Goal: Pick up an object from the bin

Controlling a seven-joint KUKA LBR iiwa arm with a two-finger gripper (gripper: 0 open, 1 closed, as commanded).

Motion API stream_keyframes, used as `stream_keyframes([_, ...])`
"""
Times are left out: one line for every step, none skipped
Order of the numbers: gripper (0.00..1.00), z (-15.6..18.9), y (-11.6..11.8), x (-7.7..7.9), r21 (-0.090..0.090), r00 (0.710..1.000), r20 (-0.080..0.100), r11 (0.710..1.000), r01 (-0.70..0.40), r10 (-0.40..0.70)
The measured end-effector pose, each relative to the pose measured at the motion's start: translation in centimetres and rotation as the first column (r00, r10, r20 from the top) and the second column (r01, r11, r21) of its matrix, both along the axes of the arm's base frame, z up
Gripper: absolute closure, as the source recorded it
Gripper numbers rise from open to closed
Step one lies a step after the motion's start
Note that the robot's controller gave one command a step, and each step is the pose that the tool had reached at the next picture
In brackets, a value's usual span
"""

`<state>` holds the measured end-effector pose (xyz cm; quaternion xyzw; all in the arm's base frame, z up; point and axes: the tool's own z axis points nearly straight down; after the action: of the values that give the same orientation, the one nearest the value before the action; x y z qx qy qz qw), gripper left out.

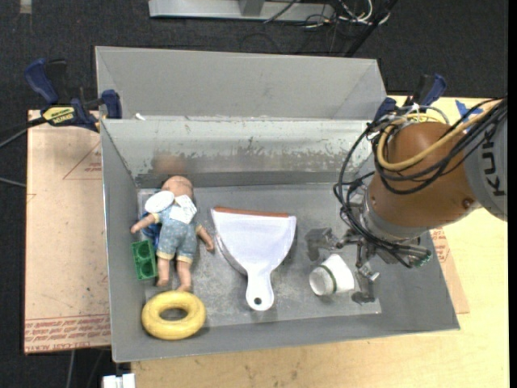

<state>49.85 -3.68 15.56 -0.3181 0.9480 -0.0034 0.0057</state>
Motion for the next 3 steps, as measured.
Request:
stream_keyframes([0.0,-2.1,-0.9,0.2,0.004,0.999,-0.007,0.999,-0.034,0.034])
stream_keyframes([0.0,-3.7,-0.6,0.9,0.005,0.983,-0.005,0.983,0.182,-0.182])
stream_keyframes([0.0,-5.1,-0.9,2.8,0.004,0.999,-0.003,0.999,-0.034,0.034])
